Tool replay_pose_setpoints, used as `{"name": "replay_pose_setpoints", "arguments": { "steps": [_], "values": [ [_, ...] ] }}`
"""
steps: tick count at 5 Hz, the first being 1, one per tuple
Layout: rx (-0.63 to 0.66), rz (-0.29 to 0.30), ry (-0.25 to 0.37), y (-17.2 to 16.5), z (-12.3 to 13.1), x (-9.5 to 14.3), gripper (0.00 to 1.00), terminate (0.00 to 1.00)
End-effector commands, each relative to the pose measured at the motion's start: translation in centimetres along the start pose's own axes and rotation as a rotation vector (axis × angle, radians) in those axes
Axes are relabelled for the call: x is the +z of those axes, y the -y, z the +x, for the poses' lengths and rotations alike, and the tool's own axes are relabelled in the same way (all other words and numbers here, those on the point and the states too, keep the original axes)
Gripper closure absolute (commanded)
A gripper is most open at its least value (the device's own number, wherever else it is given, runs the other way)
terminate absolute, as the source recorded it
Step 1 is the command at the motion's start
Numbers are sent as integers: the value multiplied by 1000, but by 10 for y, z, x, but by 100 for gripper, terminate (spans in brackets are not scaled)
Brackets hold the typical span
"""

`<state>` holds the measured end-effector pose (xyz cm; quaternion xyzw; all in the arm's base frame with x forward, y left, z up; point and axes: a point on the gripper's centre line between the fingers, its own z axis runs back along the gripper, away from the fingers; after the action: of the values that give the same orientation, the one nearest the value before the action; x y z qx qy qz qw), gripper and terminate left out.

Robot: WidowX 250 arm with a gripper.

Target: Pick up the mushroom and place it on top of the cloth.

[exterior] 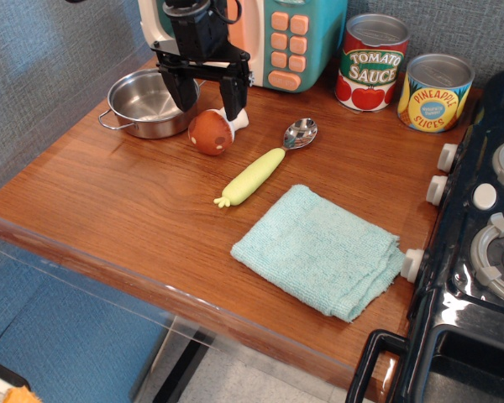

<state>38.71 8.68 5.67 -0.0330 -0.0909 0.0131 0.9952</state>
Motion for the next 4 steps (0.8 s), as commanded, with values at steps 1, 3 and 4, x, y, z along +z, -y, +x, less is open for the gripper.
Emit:
{"name": "replay_pose_setpoints", "arguments": {
  "steps": [1,3,4],
  "values": [
    [27,59,25,0,0,11,0,0],
    [38,90,14,-3,-2,6,100,0],
    [40,88,18,-4,-1,8,100,0]
  ]
}}
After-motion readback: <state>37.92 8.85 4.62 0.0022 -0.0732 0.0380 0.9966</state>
